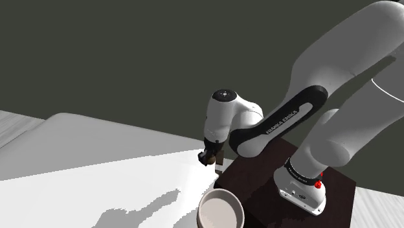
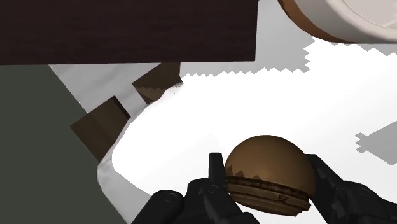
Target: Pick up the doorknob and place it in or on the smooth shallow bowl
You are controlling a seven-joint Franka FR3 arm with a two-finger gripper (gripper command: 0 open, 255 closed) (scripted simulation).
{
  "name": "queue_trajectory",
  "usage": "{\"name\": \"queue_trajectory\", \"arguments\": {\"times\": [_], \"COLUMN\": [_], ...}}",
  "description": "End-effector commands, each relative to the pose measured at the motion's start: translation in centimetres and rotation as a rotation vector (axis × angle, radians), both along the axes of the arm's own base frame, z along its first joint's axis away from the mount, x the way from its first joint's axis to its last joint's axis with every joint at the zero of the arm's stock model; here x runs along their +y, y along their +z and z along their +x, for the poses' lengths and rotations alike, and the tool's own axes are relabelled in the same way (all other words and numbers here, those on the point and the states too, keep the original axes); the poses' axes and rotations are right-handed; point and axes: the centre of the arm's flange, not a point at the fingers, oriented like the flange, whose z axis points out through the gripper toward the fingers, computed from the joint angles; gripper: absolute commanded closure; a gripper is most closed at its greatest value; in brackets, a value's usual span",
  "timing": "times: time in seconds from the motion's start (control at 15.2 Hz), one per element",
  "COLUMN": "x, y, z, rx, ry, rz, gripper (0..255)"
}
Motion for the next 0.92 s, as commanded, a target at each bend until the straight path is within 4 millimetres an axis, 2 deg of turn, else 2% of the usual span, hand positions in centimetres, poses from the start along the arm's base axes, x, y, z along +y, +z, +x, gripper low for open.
{"name": "queue_trajectory", "arguments": {"times": [0.0,0.4,0.46,0.86], "x": [0.0,0.0,0.0,4.5], "y": [1.1,4.2,4.3,4.2], "z": [0.0,0.0,0.0,-6.6], "rx": [0.001,0.001,0.001,0.001], "ry": [0.000,0.000,0.000,0.000], "rz": [0.001,0.001,0.001,0.001], "gripper": [255,255,255,255]}}
